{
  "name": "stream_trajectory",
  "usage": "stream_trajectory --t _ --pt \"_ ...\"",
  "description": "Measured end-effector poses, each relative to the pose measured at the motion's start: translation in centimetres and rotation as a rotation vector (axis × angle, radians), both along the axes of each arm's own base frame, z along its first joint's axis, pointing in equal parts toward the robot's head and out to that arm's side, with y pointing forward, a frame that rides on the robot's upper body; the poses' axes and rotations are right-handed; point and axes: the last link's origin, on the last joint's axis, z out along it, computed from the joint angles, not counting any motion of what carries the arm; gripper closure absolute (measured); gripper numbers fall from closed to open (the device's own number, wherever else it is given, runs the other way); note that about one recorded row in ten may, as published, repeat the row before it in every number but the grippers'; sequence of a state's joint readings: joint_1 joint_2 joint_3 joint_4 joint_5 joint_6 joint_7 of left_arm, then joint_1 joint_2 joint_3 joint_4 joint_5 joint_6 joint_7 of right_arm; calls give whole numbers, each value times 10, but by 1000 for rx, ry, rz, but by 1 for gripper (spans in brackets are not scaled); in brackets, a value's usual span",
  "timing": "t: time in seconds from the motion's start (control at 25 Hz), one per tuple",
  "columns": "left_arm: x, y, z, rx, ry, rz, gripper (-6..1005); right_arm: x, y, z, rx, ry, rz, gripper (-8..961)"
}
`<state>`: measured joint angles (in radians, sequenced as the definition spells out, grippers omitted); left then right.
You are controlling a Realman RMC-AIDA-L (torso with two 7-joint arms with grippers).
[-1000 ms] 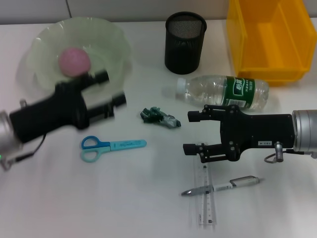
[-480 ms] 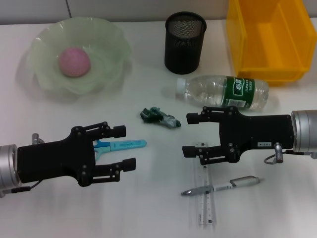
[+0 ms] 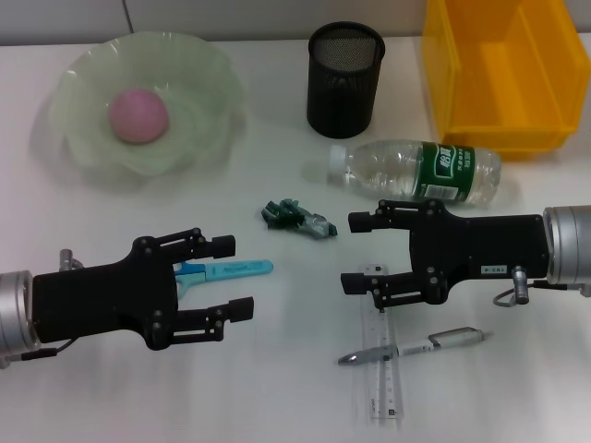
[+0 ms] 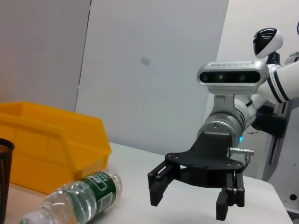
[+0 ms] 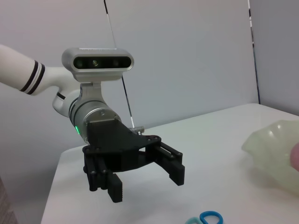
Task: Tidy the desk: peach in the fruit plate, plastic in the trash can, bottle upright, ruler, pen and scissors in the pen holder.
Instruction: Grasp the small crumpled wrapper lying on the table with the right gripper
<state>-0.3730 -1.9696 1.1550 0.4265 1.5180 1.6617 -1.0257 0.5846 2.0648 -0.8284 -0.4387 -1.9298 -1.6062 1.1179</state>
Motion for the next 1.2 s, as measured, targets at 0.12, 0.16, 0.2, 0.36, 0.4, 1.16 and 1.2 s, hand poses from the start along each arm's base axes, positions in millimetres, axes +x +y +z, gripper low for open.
stream_trajectory --t 0.12,0.16,0.2,0.36,0.4,1.16,1.2 --pt "0 0 0 -1 0 0 215 0 0 0 0 0 -1 136" --pt "0 0 0 -1 0 -1 215 0 0 0 0 1 -2 136" --pt "1 0 -1 -1 -1 -1 215 0 0 0 0 1 -3 136" --pt "1 0 -1 -1 -1 -2 216 1 0 0 1 2 -5 136" --pt "1 0 -1 -1 -1 -3 216 1 0 0 2 2 -5 136" --pt "1 5 -5 36 17 -1 220 -56 50 52 -133 -167 -104 136" --pt "0 6 -6 39 21 3 221 -63 55 54 -150 -201 -110 136"
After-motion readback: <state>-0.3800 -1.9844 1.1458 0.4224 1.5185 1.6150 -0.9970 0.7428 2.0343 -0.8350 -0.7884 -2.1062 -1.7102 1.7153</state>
